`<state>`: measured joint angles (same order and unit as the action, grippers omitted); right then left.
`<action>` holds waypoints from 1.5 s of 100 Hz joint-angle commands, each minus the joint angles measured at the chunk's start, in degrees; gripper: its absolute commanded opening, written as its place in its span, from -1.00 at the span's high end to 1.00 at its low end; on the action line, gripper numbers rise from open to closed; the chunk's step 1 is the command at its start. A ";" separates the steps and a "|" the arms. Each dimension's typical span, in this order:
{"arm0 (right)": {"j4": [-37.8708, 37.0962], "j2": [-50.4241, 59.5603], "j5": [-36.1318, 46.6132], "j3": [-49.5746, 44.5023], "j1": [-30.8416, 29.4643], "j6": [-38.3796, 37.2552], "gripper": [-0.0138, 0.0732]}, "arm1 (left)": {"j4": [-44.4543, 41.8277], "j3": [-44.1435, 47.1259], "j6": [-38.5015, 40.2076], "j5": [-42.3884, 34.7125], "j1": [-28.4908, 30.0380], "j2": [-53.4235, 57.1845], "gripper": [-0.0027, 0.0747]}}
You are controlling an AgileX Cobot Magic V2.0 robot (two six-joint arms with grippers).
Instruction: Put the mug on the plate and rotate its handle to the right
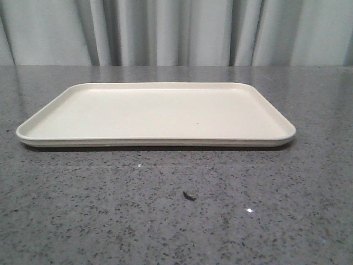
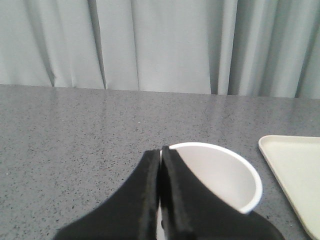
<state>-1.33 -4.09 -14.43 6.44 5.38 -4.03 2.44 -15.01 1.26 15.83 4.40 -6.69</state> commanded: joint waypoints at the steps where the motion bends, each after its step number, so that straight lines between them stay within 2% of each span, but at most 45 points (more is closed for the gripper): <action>1: 0.04 -4.08 1.91 4.71 -0.13 0.04 0.89 | 0.13 -4.31 0.55 -3.02 0.12 -3.13 0.98; 21: 0.04 -10.49 -1.63 10.67 -0.18 0.04 0.89 | 0.59 -10.97 0.18 2.06 -0.61 -8.45 0.98; 49: 0.04 -18.59 -3.80 18.20 -0.18 0.04 0.89 | 0.64 -18.64 0.09 7.11 -6.73 -16.42 0.98; 72: 0.15 -22.93 -6.26 24.24 -0.18 0.04 0.89 | -1.79 -19.26 0.09 7.33 -8.92 -18.81 0.98; 93: 0.15 -23.17 -4.65 23.56 -0.18 0.04 0.89 | -3.06 -19.26 0.09 5.84 -8.92 -18.93 0.98; 113: 0.17 -23.16 -3.91 23.59 -0.18 0.04 0.89 | -6.06 -19.36 -0.17 7.60 -8.92 -19.95 0.97; 118: 0.17 -23.16 -3.75 23.59 -0.18 0.04 0.89 | -6.30 -19.72 -1.81 8.77 -8.92 -20.57 0.89; 122: 0.17 -23.16 -3.49 23.59 -0.18 0.04 0.89 | -6.30 -20.36 -3.02 9.90 -8.92 -20.96 0.75; 135: 0.17 -23.16 -2.59 23.59 -0.18 0.04 0.89 | -6.30 -22.49 -6.04 12.85 -8.92 -22.40 0.04; 140: 0.17 -23.16 -2.37 23.59 -0.18 0.04 0.89 | -6.45 -23.81 -8.50 14.18 -8.92 -23.14 -0.17; 144: 0.17 -23.16 -2.18 23.59 -0.18 0.04 0.89 | -6.59 -24.78 -10.37 15.95 -8.92 -23.99 -0.28; 150: 0.17 -23.16 -1.59 23.59 -0.18 0.04 0.89 | -6.94 -26.80 -13.08 19.21 -8.92 -25.49 -0.31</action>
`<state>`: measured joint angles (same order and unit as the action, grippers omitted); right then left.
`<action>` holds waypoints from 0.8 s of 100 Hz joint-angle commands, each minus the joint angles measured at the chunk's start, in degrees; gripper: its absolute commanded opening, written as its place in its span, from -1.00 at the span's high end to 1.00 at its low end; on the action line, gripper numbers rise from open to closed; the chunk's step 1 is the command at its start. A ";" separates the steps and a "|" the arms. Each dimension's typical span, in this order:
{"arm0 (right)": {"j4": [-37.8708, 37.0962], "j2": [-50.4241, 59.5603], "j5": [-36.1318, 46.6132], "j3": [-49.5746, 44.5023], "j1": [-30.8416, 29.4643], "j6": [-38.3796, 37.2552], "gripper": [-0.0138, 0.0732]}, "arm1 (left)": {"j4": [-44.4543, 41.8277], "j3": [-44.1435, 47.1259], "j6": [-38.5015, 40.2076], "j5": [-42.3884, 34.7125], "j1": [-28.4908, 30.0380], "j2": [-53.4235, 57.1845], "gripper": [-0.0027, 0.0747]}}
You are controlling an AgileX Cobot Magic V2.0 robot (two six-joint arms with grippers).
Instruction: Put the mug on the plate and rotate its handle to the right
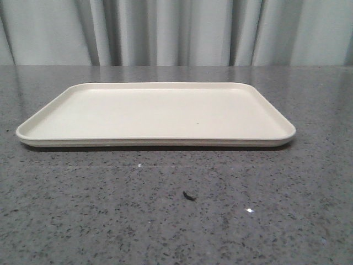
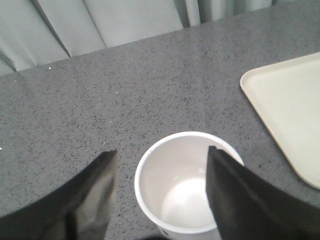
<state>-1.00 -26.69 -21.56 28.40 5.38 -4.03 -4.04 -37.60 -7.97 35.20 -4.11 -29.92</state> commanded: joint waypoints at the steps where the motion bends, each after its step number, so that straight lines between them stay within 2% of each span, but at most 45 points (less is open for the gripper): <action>1: -0.15 -0.56 5.64 1.63 -0.18 0.04 0.89 | -0.45 -4.47 -4.30 0.79 -0.41 -2.71 -0.31; 38: -0.15 -0.56 10.12 1.63 -0.18 0.04 0.89 | 3.49 -17.69 -33.81 24.51 -0.53 -18.16 -0.30; 61: -0.15 -0.56 10.69 1.63 -0.18 0.04 0.89 | 3.23 -22.36 -39.14 30.90 -1.35 -23.74 -0.30; 80: -0.15 -0.56 11.85 1.63 -0.18 0.04 0.89 | 3.23 -22.34 -42.24 31.91 -1.44 -25.37 -0.30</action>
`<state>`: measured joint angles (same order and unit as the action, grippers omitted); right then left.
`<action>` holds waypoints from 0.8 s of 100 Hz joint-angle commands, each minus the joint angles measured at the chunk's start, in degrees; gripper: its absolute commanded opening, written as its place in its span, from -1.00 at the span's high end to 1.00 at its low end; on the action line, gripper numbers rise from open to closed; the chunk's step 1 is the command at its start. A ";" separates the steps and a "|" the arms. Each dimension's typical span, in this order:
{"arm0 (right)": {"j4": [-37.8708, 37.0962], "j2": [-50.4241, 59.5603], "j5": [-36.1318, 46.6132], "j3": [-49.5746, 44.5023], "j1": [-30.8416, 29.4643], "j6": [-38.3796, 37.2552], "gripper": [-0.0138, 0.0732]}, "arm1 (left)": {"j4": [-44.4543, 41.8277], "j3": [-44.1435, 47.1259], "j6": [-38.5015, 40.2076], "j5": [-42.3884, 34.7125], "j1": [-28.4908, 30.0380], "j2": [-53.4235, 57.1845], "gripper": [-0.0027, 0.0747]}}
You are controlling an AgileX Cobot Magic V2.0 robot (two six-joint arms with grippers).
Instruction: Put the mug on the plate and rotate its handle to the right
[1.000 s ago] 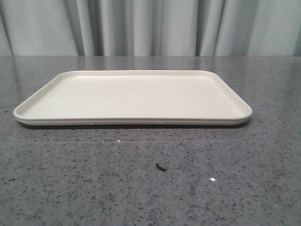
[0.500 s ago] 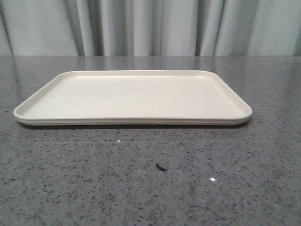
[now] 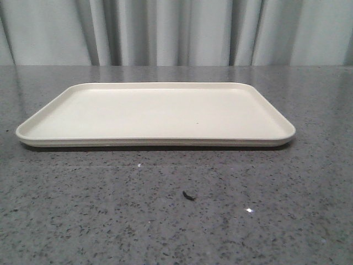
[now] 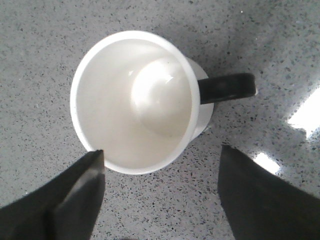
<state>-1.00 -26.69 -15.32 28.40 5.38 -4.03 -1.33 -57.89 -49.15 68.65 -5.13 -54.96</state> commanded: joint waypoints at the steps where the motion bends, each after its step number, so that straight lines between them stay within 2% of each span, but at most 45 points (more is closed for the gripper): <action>1: -0.15 -0.56 5.70 1.63 -0.18 0.04 0.89 | 0.51 -2.05 -1.19 -1.53 -0.41 -0.29 -0.30; 32: -0.15 -0.56 7.52 1.63 -0.18 0.04 0.89 | 1.83 -2.05 -1.81 -1.31 -1.01 -3.55 -0.30; 47: -0.15 -0.56 7.77 1.63 -0.18 0.04 0.89 | 0.74 -2.05 -1.86 -1.44 -2.91 -5.09 -0.30; 80: -0.15 -0.56 9.32 1.63 -0.18 0.04 0.89 | -1.88 -2.05 -1.86 -1.44 -2.95 -8.30 -0.29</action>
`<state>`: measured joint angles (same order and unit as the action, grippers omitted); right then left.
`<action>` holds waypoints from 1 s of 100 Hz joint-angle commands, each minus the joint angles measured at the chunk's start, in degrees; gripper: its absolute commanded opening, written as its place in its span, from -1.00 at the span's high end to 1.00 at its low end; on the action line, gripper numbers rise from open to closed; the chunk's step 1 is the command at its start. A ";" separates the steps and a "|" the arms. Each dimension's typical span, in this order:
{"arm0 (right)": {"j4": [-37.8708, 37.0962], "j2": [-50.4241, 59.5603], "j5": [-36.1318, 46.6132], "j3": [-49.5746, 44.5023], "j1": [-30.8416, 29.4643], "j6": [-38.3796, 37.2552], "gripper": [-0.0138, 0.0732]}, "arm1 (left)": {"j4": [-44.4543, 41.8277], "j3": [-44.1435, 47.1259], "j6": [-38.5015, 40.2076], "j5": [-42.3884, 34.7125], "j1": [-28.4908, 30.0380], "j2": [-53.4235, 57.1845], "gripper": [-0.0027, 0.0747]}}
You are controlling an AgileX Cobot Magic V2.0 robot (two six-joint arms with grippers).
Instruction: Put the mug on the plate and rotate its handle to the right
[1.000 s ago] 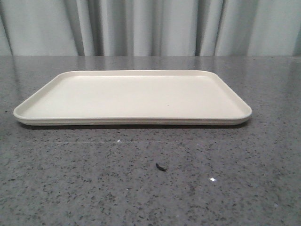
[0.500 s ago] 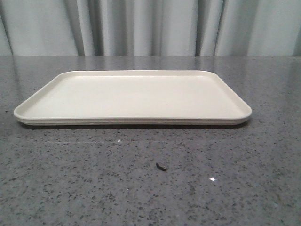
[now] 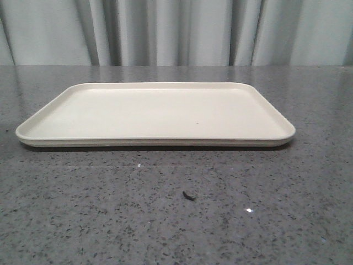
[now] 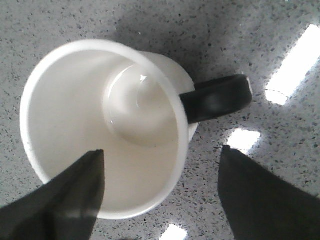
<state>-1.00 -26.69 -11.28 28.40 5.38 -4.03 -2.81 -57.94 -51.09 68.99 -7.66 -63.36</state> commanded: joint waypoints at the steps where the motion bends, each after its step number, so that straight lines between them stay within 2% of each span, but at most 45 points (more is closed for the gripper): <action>1: -0.15 -0.56 5.39 1.63 -0.18 0.04 0.89 | -0.40 -2.00 0.09 -1.78 -0.42 0.10 -0.29; 13: -0.15 -0.56 6.27 1.63 -0.18 0.04 0.89 | -0.40 -2.00 0.09 -1.78 -0.42 -0.94 -0.15; 42: -0.15 -0.56 6.61 1.63 -0.18 0.04 0.89 | -0.40 -2.00 0.09 -1.68 -0.42 -2.80 0.72; 55: -0.15 -0.56 6.61 1.63 -0.18 0.04 0.89 | -0.40 -2.00 0.09 -1.35 -0.42 -2.80 0.98; 80: -0.15 -0.56 6.61 1.63 -0.18 0.04 0.89 | 0.28 -4.70 0.49 -0.71 -0.42 -2.80 0.98; 100: -0.15 -0.56 6.66 1.63 -0.18 0.04 0.89 | 7.30 -14.23 7.89 -0.18 -0.42 -3.23 0.98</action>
<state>-1.00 -26.69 -9.70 28.40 5.38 -4.03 0.00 -66.78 -46.48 70.25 -7.66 -67.09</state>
